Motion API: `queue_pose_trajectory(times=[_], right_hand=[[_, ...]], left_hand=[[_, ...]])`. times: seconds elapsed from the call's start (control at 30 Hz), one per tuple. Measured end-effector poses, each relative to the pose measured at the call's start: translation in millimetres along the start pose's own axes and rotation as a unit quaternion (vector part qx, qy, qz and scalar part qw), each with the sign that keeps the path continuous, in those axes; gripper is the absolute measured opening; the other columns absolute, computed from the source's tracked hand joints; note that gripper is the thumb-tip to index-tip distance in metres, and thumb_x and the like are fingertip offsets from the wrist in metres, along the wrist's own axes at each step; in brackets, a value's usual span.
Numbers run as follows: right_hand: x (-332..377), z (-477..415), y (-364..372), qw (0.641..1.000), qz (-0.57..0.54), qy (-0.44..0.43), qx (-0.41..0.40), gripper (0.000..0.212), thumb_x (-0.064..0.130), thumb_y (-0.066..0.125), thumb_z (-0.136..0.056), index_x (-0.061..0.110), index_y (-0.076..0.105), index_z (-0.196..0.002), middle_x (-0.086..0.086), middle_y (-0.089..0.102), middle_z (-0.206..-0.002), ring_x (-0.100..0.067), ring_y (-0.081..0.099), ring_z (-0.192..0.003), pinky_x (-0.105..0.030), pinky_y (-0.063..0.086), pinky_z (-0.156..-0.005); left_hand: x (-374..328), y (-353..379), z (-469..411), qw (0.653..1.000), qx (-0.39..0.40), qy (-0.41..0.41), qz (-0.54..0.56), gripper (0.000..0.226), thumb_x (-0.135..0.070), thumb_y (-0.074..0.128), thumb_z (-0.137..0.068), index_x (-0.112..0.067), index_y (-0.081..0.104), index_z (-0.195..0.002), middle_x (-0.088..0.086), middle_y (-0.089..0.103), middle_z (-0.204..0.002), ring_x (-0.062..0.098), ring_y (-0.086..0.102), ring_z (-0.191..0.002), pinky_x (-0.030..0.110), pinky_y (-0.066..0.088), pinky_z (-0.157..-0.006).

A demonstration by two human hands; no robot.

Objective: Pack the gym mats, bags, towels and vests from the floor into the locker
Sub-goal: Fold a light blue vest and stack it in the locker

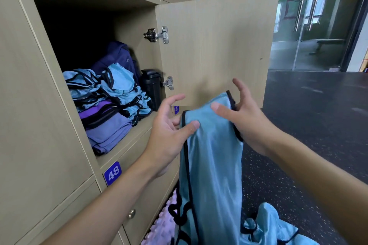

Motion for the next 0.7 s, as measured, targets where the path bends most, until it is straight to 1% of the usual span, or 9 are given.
queue_pose_trajectory(times=[0.07,0.17,0.2,0.27,0.33,0.43,0.53,0.63,0.7], right_hand=[[-5.5,4.5,15.5,0.997,0.013,0.001,0.070,0.110,0.043,0.093,-0.060,0.062,0.022,-0.142,-0.010,0.050,-0.145,-0.026,0.058,-0.125,-0.049,0.047,-0.106],[-4.0,8.5,27.2,0.994,0.017,-0.036,0.098,0.101,0.010,0.084,-0.077,0.053,0.024,-0.147,-0.010,0.062,-0.130,-0.026,0.067,-0.112,-0.050,0.051,-0.101],[-1.6,7.3,25.6,0.995,0.026,-0.053,0.081,0.097,0.011,0.082,-0.079,0.053,0.026,-0.146,-0.007,0.060,-0.131,-0.026,0.064,-0.116,-0.051,0.049,-0.103],[3.1,4.6,19.8,0.995,0.045,-0.075,0.044,0.092,0.022,0.083,-0.076,0.059,0.029,-0.142,-0.004,0.053,-0.136,-0.024,0.054,-0.121,-0.053,0.043,-0.108],[5.7,3.2,13.3,0.996,0.033,-0.079,0.018,0.092,0.028,0.082,-0.072,0.063,0.029,-0.139,-0.005,0.051,-0.126,-0.027,0.052,-0.120,-0.054,0.044,-0.107],[7.0,1.7,4.6,0.996,0.029,-0.085,-0.008,0.090,0.030,0.080,-0.072,0.064,0.028,-0.138,0.001,0.050,-0.117,-0.027,0.054,-0.117,-0.054,0.047,-0.104],[0.5,1.6,4.4,0.998,0.015,-0.052,0.009,0.097,0.038,0.086,-0.068,0.064,0.024,-0.138,-0.009,0.059,-0.132,-0.029,0.062,-0.118,-0.050,0.053,-0.098],[-9.6,8.7,22.8,0.996,0.001,-0.010,0.088,0.105,0.016,0.086,-0.075,0.058,0.019,-0.145,-0.009,0.070,-0.118,-0.024,0.072,-0.101,-0.044,0.058,-0.090],[-9.3,13.1,29.9,0.995,0.012,-0.013,0.103,0.104,0.002,0.080,-0.079,0.052,0.020,-0.148,-0.010,0.073,-0.110,-0.024,0.073,-0.095,-0.042,0.059,-0.086]], left_hand=[[-7.4,-9.7,-2.2,0.999,-0.042,0.022,-0.006,0.053,0.010,0.063,-0.090,-0.022,0.048,-0.130,0.017,0.075,-0.095,0.029,0.070,-0.085,0.054,0.055,-0.090],[-9.1,-20.9,-2.5,0.996,-0.078,0.020,-0.030,0.052,0.004,0.065,-0.091,-0.027,0.047,-0.129,0.019,0.073,-0.092,0.033,0.069,-0.084,0.057,0.055,-0.089],[-2.0,-20.4,-1.6,0.997,-0.070,-0.006,-0.038,0.056,-0.001,0.068,-0.091,-0.031,0.044,-0.132,0.020,0.074,-0.097,0.036,0.070,-0.087,0.056,0.056,-0.091],[17.6,-13.8,3.5,0.996,-0.021,-0.067,-0.055,0.074,-0.017,0.080,-0.085,-0.044,0.037,-0.138,0.016,0.069,-0.122,0.035,0.069,-0.107,0.053,0.053,-0.099],[31.6,-3.3,10.2,0.992,0.041,-0.103,-0.057,0.089,-0.022,0.085,-0.078,-0.058,0.031,-0.139,0.008,0.059,-0.140,0.029,0.062,-0.122,0.047,0.050,-0.104],[29.9,3.5,12.0,0.994,0.066,-0.082,-0.025,0.092,0.003,0.073,-0.085,-0.050,0.027,-0.145,0.011,0.064,-0.133,0.030,0.068,-0.113,0.043,0.054,-0.099],[15.8,-0.8,7.8,0.999,0.030,-0.042,-0.003,0.082,0.013,0.065,-0.088,-0.038,0.033,-0.144,0.020,0.070,-0.117,0.032,0.070,-0.101,0.044,0.057,-0.093],[7.4,-8.3,4.9,1.000,-0.003,-0.020,-0.010,0.070,0.015,0.060,-0.089,-0.031,0.041,-0.139,0.021,0.072,-0.107,0.027,0.071,-0.092,0.038,0.060,-0.084],[6.6,-13.4,3.0,1.000,-0.014,-0.018,-0.018,0.064,0.014,0.060,-0.090,-0.027,0.044,-0.136,0.017,0.073,-0.102,0.023,0.071,-0.088,0.035,0.060,-0.082]])
Point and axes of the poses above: each hand's wrist, its own z-axis away from the middle knuckle, its own y-axis out of the palm, x = y × z, the point moved 10 cm from there along -z, towards the middle knuckle
